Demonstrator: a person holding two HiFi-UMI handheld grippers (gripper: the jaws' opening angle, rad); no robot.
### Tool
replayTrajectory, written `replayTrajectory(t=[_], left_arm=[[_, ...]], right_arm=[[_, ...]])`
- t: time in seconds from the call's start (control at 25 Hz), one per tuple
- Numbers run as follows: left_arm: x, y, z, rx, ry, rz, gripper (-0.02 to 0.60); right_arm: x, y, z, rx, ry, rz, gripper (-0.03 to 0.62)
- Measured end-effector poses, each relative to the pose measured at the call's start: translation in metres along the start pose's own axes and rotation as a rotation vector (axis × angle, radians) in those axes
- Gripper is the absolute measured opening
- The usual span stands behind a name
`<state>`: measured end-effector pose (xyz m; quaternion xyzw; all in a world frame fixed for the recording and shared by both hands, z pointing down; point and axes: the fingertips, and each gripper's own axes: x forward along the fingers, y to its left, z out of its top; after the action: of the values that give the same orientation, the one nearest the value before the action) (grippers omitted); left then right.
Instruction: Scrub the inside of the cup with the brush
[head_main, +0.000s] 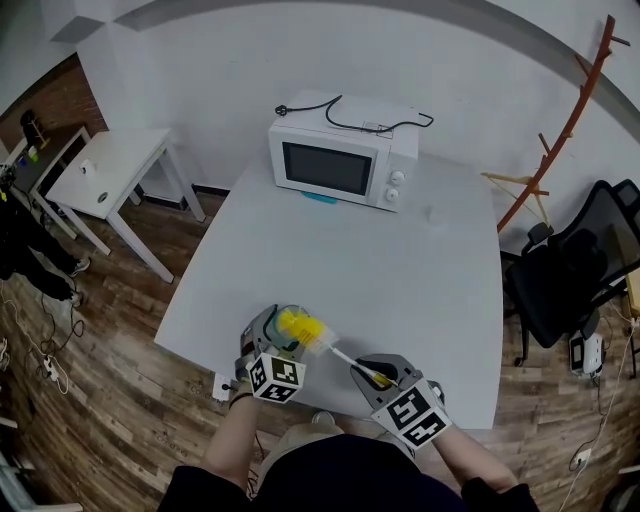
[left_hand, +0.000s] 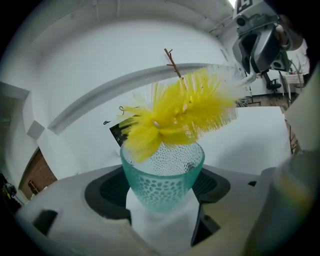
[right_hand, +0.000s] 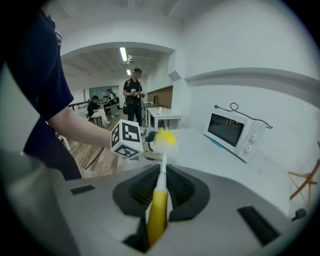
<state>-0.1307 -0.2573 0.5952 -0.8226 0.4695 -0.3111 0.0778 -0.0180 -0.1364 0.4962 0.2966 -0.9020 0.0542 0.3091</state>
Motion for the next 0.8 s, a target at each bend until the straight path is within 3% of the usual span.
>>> replayTrajectory(t=[0.44,0.8], left_arm=[[-0.016,-0.004,0.004,0.158,0.029,0.048,0.377],[-0.025,-0.030,0.025,0.290,0.022,0.023,0.376]], right_arm=[[0.011,-0.002,0.010,-0.239,0.174,0.041,0.049],[0.027,0.002,0.014,-0.452,0.299,0.073,0.049]])
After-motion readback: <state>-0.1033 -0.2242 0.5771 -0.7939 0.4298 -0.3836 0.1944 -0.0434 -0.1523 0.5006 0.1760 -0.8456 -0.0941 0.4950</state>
